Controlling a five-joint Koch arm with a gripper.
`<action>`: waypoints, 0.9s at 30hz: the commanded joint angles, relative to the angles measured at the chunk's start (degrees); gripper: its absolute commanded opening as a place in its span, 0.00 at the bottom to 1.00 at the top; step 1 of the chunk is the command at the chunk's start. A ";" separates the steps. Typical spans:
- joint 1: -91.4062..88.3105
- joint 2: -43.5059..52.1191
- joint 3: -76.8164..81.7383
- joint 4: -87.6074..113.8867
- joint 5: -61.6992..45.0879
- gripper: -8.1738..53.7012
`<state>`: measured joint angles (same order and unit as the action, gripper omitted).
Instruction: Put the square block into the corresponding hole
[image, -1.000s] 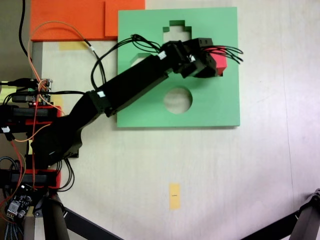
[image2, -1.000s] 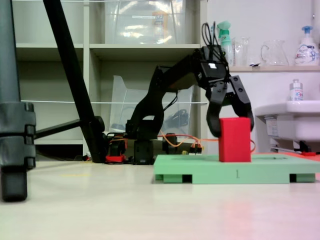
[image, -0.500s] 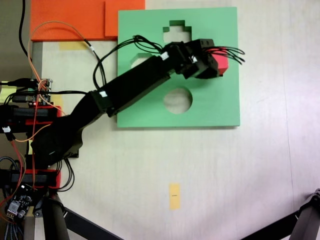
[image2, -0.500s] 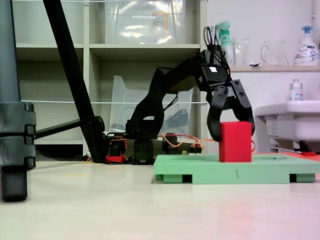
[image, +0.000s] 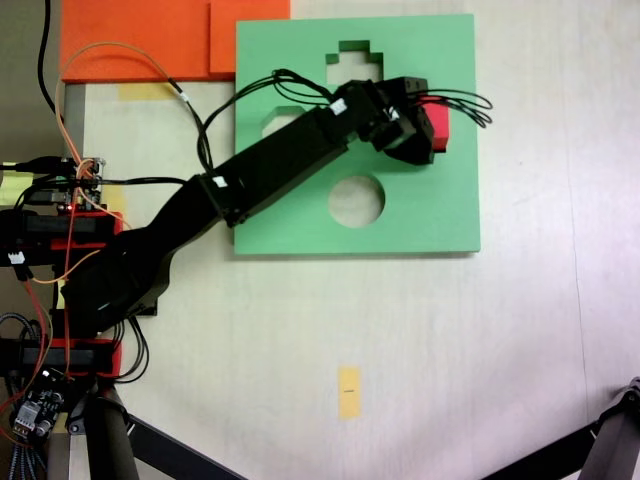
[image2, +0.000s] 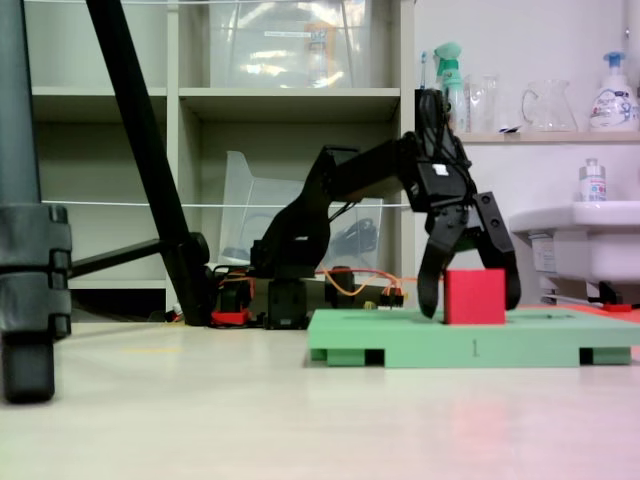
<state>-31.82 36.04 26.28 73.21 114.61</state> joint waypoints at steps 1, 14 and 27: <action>-1.76 1.14 -0.53 -1.05 0.70 0.84; -2.90 23.03 -0.35 22.68 -23.47 0.97; 28.92 41.13 8.70 20.39 -63.19 0.94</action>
<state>-3.43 72.42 33.84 95.27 55.28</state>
